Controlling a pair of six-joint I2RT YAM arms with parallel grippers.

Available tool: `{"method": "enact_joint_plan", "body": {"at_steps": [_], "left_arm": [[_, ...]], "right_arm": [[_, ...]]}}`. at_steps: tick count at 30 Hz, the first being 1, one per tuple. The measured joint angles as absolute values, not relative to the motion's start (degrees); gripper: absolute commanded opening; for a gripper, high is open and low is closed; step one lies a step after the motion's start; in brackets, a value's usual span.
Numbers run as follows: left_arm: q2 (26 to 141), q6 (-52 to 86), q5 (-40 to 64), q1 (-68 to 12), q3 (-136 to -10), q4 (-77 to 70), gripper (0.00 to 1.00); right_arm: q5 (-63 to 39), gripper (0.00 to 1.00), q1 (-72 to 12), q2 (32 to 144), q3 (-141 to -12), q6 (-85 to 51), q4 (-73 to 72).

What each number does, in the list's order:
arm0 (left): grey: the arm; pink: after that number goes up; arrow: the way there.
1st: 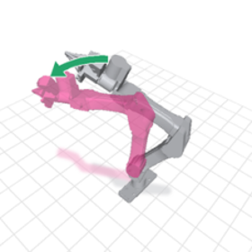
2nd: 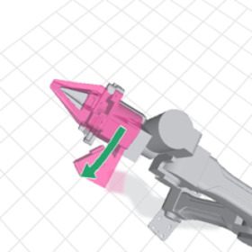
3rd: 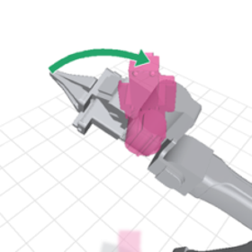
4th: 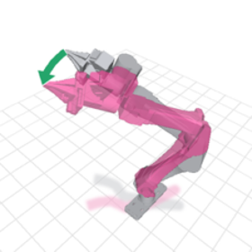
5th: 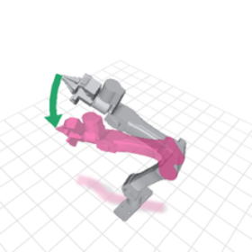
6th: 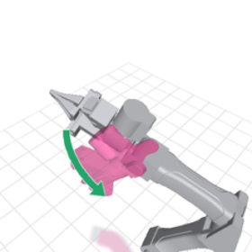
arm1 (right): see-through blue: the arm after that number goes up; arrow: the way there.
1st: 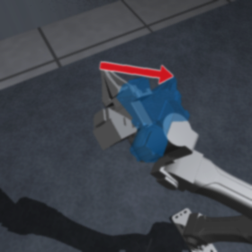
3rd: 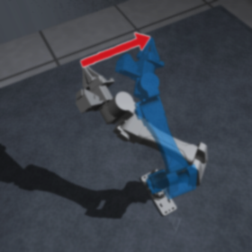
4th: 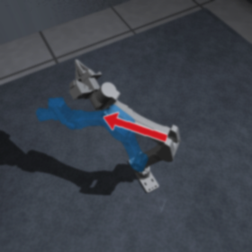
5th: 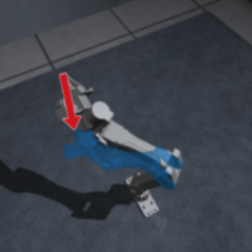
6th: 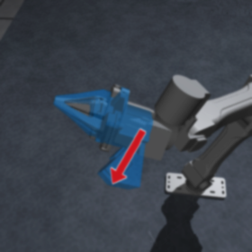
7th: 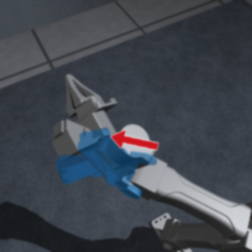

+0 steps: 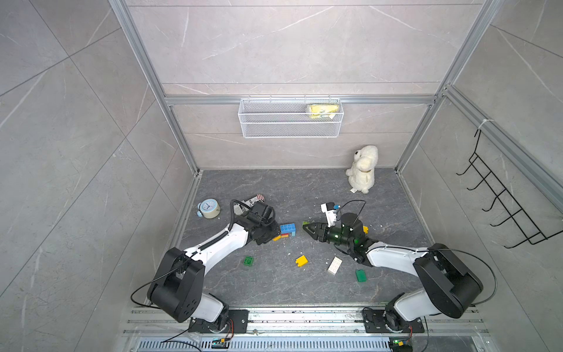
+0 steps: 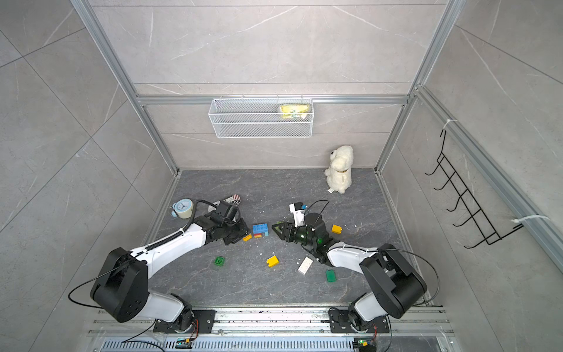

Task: Assemble the letter h with lego
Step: Adjust the lego brick at the center of the board.

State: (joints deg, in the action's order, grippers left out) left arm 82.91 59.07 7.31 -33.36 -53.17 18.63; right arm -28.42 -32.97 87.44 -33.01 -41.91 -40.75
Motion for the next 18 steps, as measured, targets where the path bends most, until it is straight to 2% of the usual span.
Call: {"method": "enact_joint_plan", "body": {"at_steps": [8, 18], "left_arm": [[83.88, 71.70, 10.20, -36.60, -52.99, 5.26, 0.19], [83.99, 77.43, 10.63, -40.23, -52.27, -1.65, 0.21]], "right_arm": [[-33.34, 0.47, -32.97, 87.92, -33.39, -42.22, -44.84], [-31.14, 0.42, -33.91, 86.13, -34.22, -38.61, -40.62]]}}
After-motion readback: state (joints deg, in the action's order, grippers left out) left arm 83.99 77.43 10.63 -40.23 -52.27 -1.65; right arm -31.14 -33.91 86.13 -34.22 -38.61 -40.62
